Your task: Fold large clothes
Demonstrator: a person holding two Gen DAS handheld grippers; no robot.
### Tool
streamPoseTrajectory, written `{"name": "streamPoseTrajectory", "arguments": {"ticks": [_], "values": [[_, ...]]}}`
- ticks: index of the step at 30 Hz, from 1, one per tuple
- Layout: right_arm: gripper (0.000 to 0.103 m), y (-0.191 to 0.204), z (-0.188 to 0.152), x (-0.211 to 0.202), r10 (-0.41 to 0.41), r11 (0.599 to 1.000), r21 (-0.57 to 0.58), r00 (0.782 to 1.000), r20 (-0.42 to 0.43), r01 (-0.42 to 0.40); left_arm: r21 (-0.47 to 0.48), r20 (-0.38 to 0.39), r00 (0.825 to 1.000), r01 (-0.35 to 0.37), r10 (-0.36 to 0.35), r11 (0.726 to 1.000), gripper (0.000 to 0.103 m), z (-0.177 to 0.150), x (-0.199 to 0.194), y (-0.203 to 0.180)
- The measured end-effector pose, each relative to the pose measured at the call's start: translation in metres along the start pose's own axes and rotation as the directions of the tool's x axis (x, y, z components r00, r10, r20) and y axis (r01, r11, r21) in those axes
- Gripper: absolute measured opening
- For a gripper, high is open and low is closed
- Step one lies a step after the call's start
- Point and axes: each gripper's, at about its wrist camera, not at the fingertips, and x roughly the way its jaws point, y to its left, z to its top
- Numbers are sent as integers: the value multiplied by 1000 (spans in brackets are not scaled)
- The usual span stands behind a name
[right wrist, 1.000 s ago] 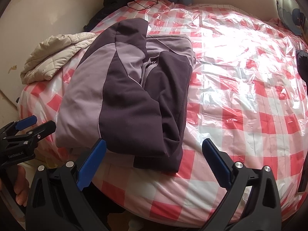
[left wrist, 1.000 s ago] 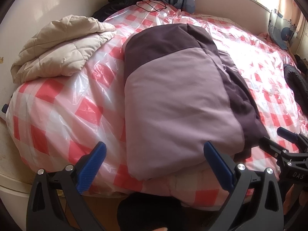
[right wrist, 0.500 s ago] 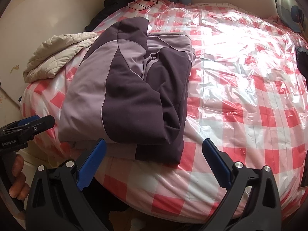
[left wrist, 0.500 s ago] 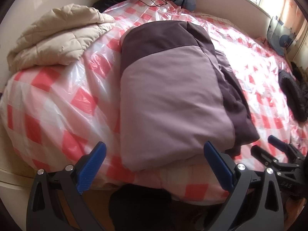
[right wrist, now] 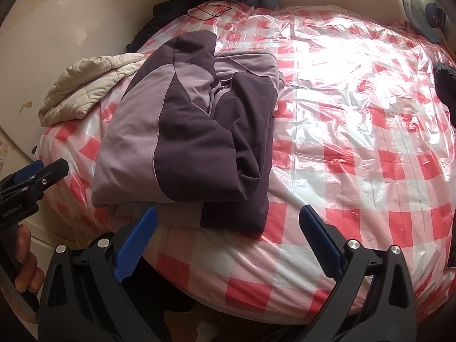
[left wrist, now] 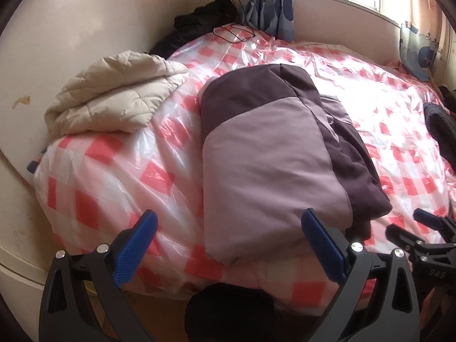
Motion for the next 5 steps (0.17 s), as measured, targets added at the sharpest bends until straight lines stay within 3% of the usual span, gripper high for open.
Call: {"name": "streamPoseTrajectory", "arguments": {"ticks": [5], "values": [[96,-6,-1,-5,-7,1000,5,1000,9,7,11,14,1000,15,-15,1000,97,-3,-7,-7]]}}
